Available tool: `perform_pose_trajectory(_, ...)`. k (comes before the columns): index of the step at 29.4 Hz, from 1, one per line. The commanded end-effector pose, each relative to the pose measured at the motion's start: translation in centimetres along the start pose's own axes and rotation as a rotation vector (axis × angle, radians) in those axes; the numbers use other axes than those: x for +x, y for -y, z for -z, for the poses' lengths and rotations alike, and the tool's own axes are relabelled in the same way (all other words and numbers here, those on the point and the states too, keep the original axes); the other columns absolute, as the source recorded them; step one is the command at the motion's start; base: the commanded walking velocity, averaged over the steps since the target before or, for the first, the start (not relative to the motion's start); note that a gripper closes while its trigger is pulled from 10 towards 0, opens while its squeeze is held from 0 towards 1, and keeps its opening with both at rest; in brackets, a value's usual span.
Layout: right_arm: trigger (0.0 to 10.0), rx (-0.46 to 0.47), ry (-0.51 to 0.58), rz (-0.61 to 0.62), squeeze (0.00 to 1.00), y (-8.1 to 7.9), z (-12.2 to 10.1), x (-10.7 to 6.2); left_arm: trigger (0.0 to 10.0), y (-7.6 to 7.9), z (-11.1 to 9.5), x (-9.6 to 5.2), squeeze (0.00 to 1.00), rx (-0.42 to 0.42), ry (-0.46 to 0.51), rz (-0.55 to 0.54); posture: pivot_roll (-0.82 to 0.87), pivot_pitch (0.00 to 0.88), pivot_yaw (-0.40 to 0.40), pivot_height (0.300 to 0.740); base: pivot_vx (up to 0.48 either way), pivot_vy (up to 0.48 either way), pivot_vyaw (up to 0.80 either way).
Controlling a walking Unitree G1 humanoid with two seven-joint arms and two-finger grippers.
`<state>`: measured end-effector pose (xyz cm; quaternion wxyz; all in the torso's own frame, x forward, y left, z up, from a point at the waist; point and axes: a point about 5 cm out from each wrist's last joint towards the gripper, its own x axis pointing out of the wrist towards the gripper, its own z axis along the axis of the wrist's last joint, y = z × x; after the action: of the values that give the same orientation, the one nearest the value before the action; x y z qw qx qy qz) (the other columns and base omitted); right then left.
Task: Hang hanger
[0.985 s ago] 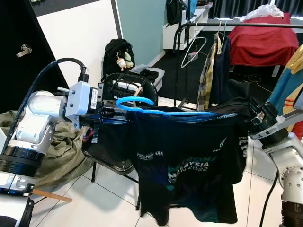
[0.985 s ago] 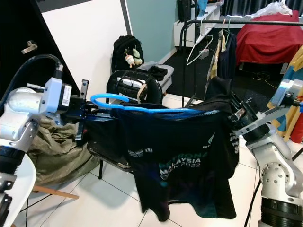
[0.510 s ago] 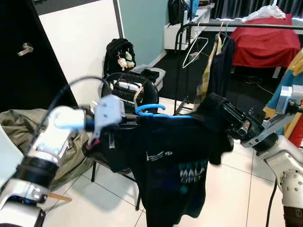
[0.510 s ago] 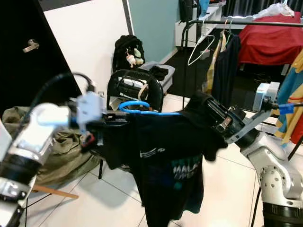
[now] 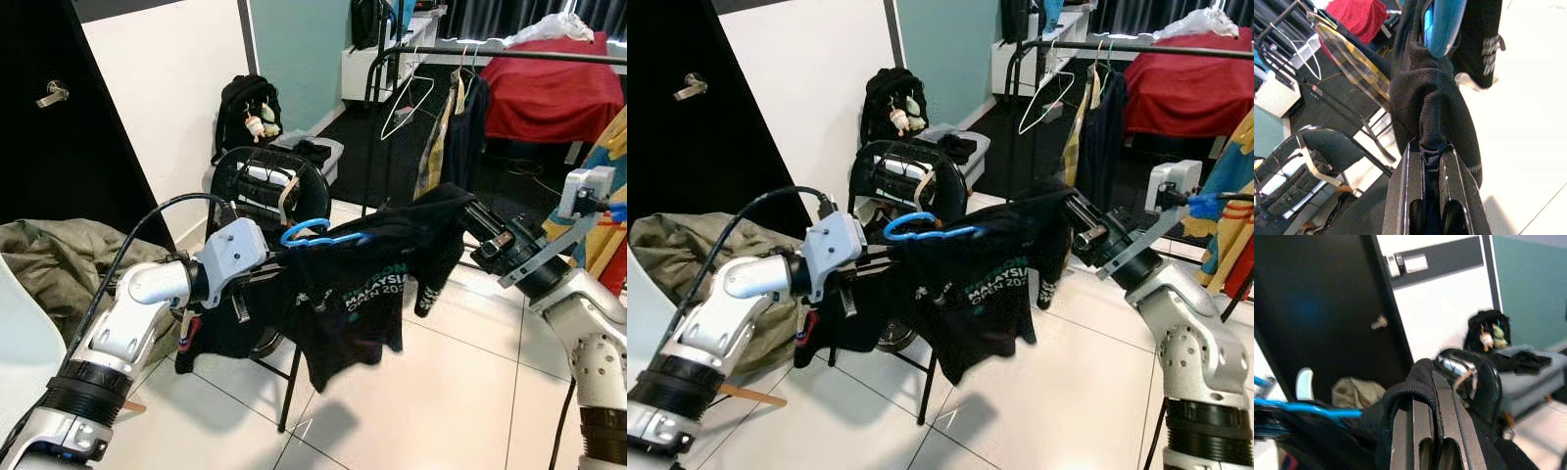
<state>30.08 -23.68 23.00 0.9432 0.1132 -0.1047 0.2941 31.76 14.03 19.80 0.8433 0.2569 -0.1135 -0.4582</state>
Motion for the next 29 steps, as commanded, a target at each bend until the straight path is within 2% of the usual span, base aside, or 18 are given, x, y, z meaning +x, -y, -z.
perform_pose_trajectory(1,0.0,-0.009,-0.035,0.001,0.0,0.0,0.4,0.4,10.0,-0.2,-0.6,-0.2,0.0,0.001,0.051,-0.036,-0.07,0.0,0.04,0.74,0.0,0.0,0.0)
perform_pose_trajectory(2,0.0,-0.028,-0.102,0.024,0.0,0.4,1.2,0.4,10.0,0.2,-1.4,-0.1,0.0,-0.009,0.111,-0.034,-0.07,0.0,0.038,0.74,0.0,0.0,0.0)
perform_pose_trajectory(3,0.0,-0.028,-0.102,0.024,0.0,0.4,1.2,0.4,10.0,0.2,-1.4,-0.1,0.0,-0.009,0.111,-0.034,-0.07,0.0,0.038,0.74,0.0,0.0,0.0)
perform_pose_trajectory(4,4.7,-0.046,-0.162,0.063,0.0,1.1,1.9,0.4,10.0,0.8,-2.2,-0.1,0.0,-0.026,0.179,-0.004,-0.07,0.0,0.037,0.74,0.0,0.0,0.0)
perform_pose_trajectory(6,4.7,-0.046,-0.162,0.063,0.0,1.1,1.9,0.4,10.0,0.8,-2.2,-0.1,0.0,-0.026,0.179,-0.004,-0.07,0.0,0.037,0.74,0.0,0.0,0.0)
perform_pose_trajectory(7,10.0,-0.058,-0.19,0.09,0.0,1.5,2.2,0.5,10.0,1.4,-2.8,-0.2,0.0,-0.033,0.219,0.037,-0.06,0.0,0.036,0.74,0.0,0.0,0.0)
perform_pose_trajectory(12,10.0,-0.052,-0.177,0.093,0.0,1.8,1.9,0.6,10.0,2.0,-2.9,-0.3,0.0,-0.038,0.223,0.069,-0.06,0.0,0.036,0.74,0.0,0.0,0.0)
perform_pose_trajectory(13,10.0,-0.048,-0.163,0.099,1.0,2.0,1.6,0.6,10.0,2.0,-2.7,-0.2,0.0,-0.039,0.213,0.07,-0.07,0.0,0.038,0.74,0.0,0.0,0.0)
perform_pose_trajectory(21,10.0,-0.059,-0.147,0.141,1.0,2.8,1.1,0.2,10.0,2.2,-2.5,0.0,0.0,-0.044,0.201,0.064,-0.07,0.0,0.039,0.74,0.0,0.0,0.0)
perform_pose_trajectory(28,10.0,-0.096,-0.134,0.15,1.0,3.3,0.5,-0.8,10.0,1.9,-2.1,0.3,0.0,-0.055,0.175,-0.003,-0.07,0.0,0.044,0.74,0.0,0.0,0.0)
perform_pose_trajectory(29,10.0,-0.201,-0.249,0.13,1.0,3.8,1.3,-2.2,10.0,1.8,-2.1,0.5,0.0,-0.061,0.171,-0.051,-0.06,0.0,0.042,0.74,0.0,0.0,0.0)
